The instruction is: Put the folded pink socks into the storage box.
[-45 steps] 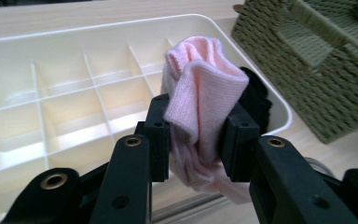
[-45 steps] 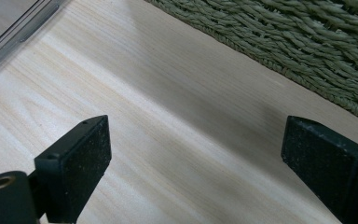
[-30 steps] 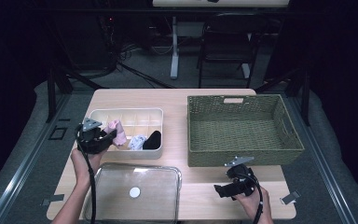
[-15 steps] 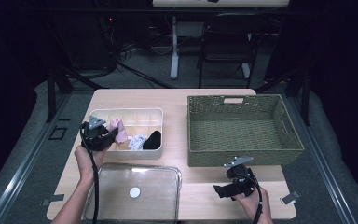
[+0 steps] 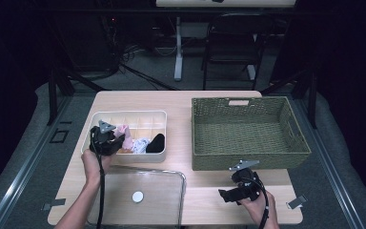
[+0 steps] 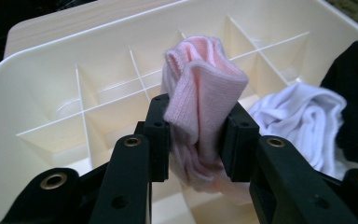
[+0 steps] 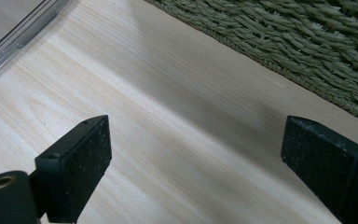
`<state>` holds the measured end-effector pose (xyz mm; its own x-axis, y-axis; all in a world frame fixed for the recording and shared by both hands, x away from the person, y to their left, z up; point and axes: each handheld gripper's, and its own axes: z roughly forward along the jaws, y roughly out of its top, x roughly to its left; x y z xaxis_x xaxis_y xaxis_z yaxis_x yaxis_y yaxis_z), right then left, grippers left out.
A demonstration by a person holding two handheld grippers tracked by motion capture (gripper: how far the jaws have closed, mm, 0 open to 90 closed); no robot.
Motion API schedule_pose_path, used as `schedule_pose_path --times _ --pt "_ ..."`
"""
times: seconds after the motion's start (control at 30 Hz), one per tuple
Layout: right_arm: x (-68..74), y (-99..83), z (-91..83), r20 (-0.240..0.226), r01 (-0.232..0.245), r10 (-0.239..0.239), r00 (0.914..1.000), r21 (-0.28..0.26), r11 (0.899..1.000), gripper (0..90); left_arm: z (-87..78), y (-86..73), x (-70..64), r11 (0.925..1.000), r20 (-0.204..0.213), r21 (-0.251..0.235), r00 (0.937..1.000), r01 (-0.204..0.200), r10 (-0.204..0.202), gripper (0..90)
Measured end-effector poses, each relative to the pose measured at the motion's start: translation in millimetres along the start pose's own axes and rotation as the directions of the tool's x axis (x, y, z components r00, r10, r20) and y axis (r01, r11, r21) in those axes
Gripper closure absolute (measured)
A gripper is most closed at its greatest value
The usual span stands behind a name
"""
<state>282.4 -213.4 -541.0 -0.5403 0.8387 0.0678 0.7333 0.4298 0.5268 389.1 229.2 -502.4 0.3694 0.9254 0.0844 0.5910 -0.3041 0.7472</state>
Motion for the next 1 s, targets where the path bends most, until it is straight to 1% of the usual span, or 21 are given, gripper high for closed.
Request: schedule_pose_path --times 0.07,0.1,0.17,0.2,0.27,0.33,0.4,0.43,0.47,0.53,0.57,0.6,0.63,0.7,0.73,0.77,0.8,0.87,0.93,0.97,1.0 --pt "0.0 0.2 -0.3 -0.002 0.004 -0.004 1.0 0.003 1.0 8.0 1.8 -0.8 -1.1 0.9997 -0.033 0.02 0.9994 -0.013 0.013 67.6" --pt "0.5 0.1 -0.1 -0.008 -0.001 0.001 1.0 -0.005 1.0 8.0 3.0 -1.3 -1.5 0.9995 -0.034 0.027 0.9992 -0.019 0.019 67.6" --pt "0.6 0.4 -0.4 -0.002 0.003 -0.003 1.0 0.0 1.0 8.0 5.9 -2.8 -2.9 0.9991 -0.033 0.036 0.9992 -0.021 0.022 67.5" --pt "0.8 0.5 -0.2 -0.011 0.001 -0.001 0.9999 0.0 1.0 8.0 7.0 -3.1 -3.3 0.9991 -0.029 0.038 0.9994 -0.019 0.02 67.5" --pt "1.1 0.5 -0.1 -0.01 0.003 -0.003 0.9999 0.003 1.0 8.0 7.8 -3.4 -4.7 0.9985 -0.026 0.048 0.9992 -0.028 0.029 67.4" --pt "1.5 0.4 -0.1 -0.009 0.0 0.0 1.0 -0.001 1.0 8.0 8.2 -3.0 -5.5 0.9973 -0.015 0.064 0.9992 -0.035 0.036 67.2" --pt "1.2 0.5 -0.2 -0.011 0.003 -0.003 0.9999 0.004 1.0 8.1 9.1 -3.3 -6.7 0.9962 -0.005 0.08 0.9994 -0.034 0.034 66.4" --pt "1.2 0.5 -0.2 -0.01 0.004 -0.004 0.9999 0.005 1.0 8.1 9.8 -3.1 -6.8 0.9942 0.007 0.101 0.9993 -0.037 0.037 65.6" --pt "1.4 0.3 -0.2 -0.009 0.0 0.0 1.0 -0.001 1.0 8.2 11.0 -3.8 -7.1 0.9935 0.013 0.108 0.9994 -0.035 0.033 64.2" --pt "1.3 0.2 -0.2 -0.008 0.0 0.0 1.0 -0.002 1.0 8.2 12.4 -4.4 -7.5 0.9898 0.032 0.14 0.9992 -0.03 0.025 63.1" --pt "1.0 0.1 -0.4 -0.005 0.002 -0.002 1.0 -0.001 1.0 8.3 12.5 -4.4 -7.2 0.9885 0.041 0.149 0.999 -0.027 0.021 60.9" --pt "1.4 -0.5 0.4 -0.002 -0.006 0.006 1.0 -0.016 1.0 8.3 12.6 -4.5 -7.6 0.9874 0.044 0.157 0.9989 -0.019 0.012 59.1" --pt "0.5 -0.2 -0.7 0.0 0.0 0.0 1.0 -0.004 1.0 8.4 11.4 -4.1 -6.5 0.9858 0.065 0.168 0.9979 -0.002 -0.009 55.9" --pt "0.3 -0.2 -0.8 0.001 0.0 0.0 1.0 -0.003 1.0 8.8 10.4 -3.7 -5.1 0.9843 0.072 0.177 0.9973 -0.004 -0.009 54.1" --pt "0.3 -0.2 -0.9 -0.006 -0.002 0.002 1.0 -0.004 1.0 8.8 9.6 -3.7 -4.9 0.9834 0.075 0.181 0.997 0.004 -0.018 51.5" --pt "0.1 -0.2 -1.0 -0.002 0.0 0.0 1.0 -0.002 1.0 8.8 7.7 -3.5 -3.9 0.9832 0.083 0.182 0.9961 0.015 -0.03 49.1" --pt "0.0 -0.2 -1.3 0.0 0.004 -0.004 1.0 -0.001 1.0 8.9 5.9 -2.8 -2.9 0.9845 0.082 0.175 0.9963 0.012 -0.026 46.2" --pt "0.0 0.0 -1.6 -0.004 0.003 -0.003 1.0 0.001 1.0 8.9 0.8 -0.3 0.4 0.9877 0.096 0.154 0.9943 0.03 -0.045 40.9" --pt "0.1 -0.2 -1.6 -0.009 -0.004 0.004 1.0 -0.007 1.0 9.0 -4.6 3.8 5.4 0.991 0.124 0.122 0.9898 0.055 -0.07 37.2" --pt "0.1 -0.2 -1.6 -0.009 -0.004 0.004 1.0 -0.007 1.0 9.0 -6.1 5.5 7.1 0.9916 0.13 0.117 0.9889 0.056 -0.071 37.2" --pt "-0.1 0.0 -1.6 -0.01 -0.004 0.004 0.9999 -0.004 1.0 9.0 -6.5 7.2 8.3 0.9921 0.136 0.106 0.9873 0.068 -0.082 36.9"
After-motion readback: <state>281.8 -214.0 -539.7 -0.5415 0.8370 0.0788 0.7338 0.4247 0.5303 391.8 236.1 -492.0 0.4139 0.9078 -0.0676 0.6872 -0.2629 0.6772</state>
